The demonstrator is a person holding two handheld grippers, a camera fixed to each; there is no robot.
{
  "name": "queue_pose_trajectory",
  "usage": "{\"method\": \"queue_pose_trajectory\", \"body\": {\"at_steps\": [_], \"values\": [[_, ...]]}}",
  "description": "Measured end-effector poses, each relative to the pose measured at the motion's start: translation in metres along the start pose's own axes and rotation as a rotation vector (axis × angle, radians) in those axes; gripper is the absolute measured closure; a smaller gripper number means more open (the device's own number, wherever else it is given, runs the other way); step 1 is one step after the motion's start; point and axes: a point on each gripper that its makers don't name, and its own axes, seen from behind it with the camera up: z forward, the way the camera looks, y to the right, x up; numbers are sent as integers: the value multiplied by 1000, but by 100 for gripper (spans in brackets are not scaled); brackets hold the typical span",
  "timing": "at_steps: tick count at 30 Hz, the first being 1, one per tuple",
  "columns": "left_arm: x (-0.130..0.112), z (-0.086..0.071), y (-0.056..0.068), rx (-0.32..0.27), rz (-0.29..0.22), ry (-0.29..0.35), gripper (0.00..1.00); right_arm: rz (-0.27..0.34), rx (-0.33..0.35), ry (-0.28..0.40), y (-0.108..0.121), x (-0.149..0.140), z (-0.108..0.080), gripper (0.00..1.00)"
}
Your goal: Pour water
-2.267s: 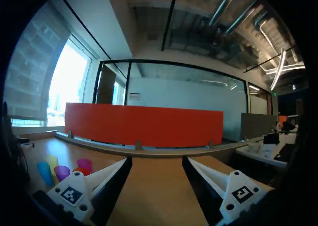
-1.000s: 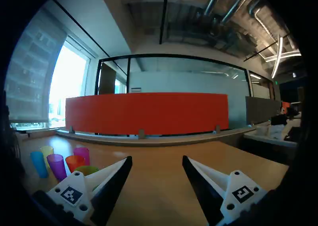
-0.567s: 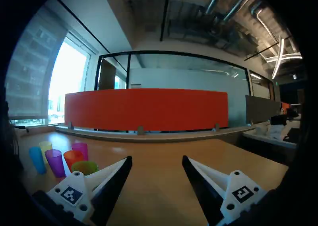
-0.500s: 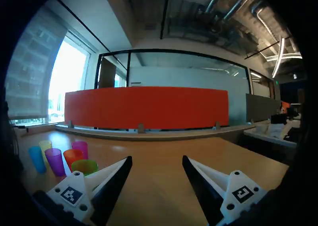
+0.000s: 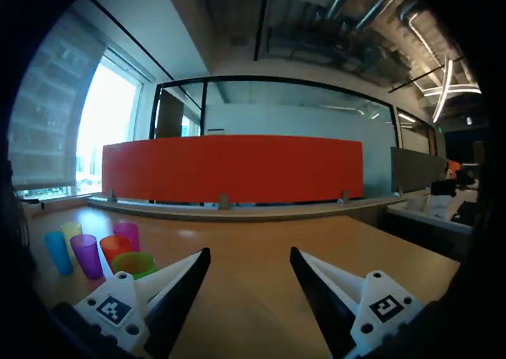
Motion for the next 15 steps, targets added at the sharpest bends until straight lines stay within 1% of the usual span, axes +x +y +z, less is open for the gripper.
{"method": "queue_pose_trajectory", "body": {"at_steps": [2, 15], "values": [[0, 0, 0, 0, 0, 0, 11, -1, 0, 0, 0, 0, 0, 0], [0, 0, -1, 0, 0, 0, 11, -2, 0, -1, -1, 0, 0, 0]]}}
